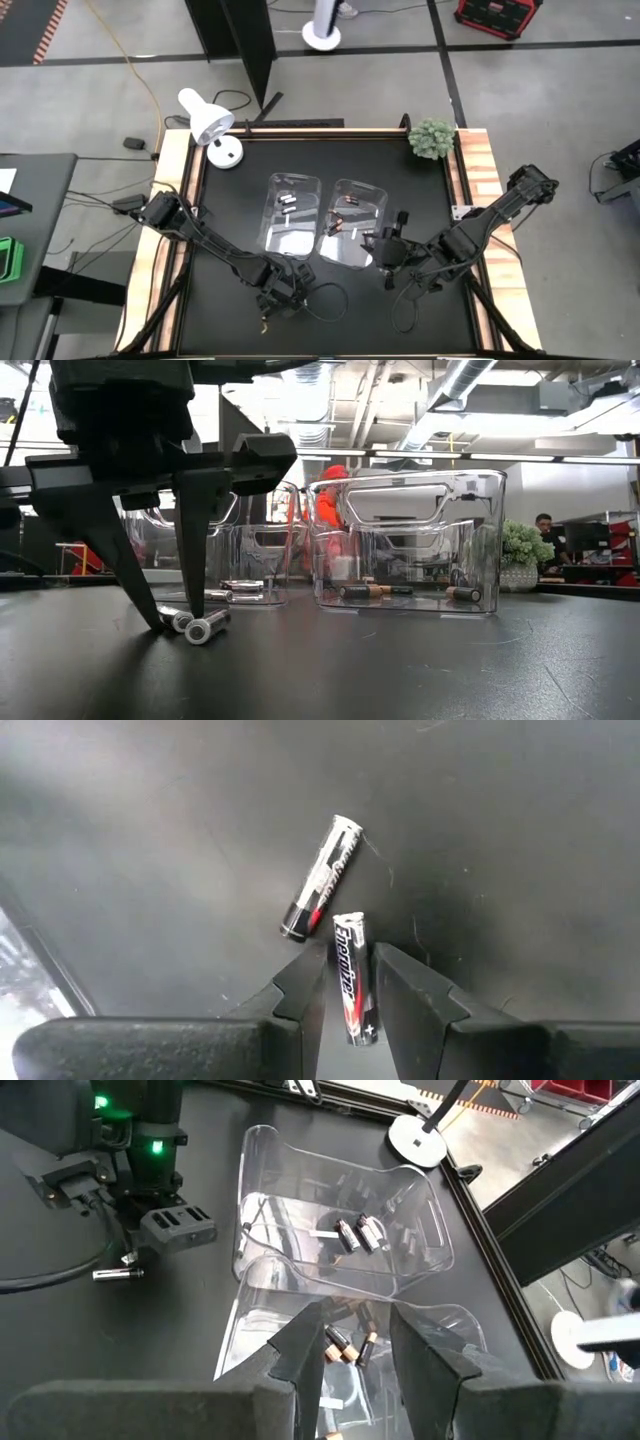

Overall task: Sort batteries
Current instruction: Put the white battery into the left transparent bin

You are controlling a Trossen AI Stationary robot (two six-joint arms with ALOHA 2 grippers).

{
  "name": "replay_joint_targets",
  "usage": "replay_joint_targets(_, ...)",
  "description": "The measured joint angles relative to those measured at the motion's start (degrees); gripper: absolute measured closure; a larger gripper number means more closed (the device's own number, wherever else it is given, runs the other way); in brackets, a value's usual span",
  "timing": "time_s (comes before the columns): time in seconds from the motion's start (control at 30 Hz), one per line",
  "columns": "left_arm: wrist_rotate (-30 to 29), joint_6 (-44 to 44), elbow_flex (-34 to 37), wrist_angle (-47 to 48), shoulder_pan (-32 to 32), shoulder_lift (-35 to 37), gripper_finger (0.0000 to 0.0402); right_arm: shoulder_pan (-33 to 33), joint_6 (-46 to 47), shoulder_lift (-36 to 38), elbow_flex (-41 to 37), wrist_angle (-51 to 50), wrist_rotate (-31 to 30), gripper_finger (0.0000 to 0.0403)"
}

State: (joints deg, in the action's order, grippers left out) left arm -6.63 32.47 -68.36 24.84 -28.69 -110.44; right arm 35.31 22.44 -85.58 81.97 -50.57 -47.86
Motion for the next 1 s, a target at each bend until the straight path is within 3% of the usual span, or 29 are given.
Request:
replay_joint_targets(0.47, 1.7, -11.2, 0.1, 1.3, 0.0, -0.2, 0.0315, -0.2, 0.0, 0.0, 0.0, 0.0, 0.0, 0.0271)
replay_joint_targets(0.7, 1.7, -12.2, 0.1, 1.4, 0.0, -0.2, 0.0317, -0.6, 0.0, 0.0, 0.0, 0.0, 0.0, 0.0271)
replay_joint_targets(1.0, 1.8, -13.0, 0.2, 1.5, 0.0, -0.2, 0.0388, -0.6, 0.0, 0.0, 0.0, 0.1, 0.0, 0.0271)
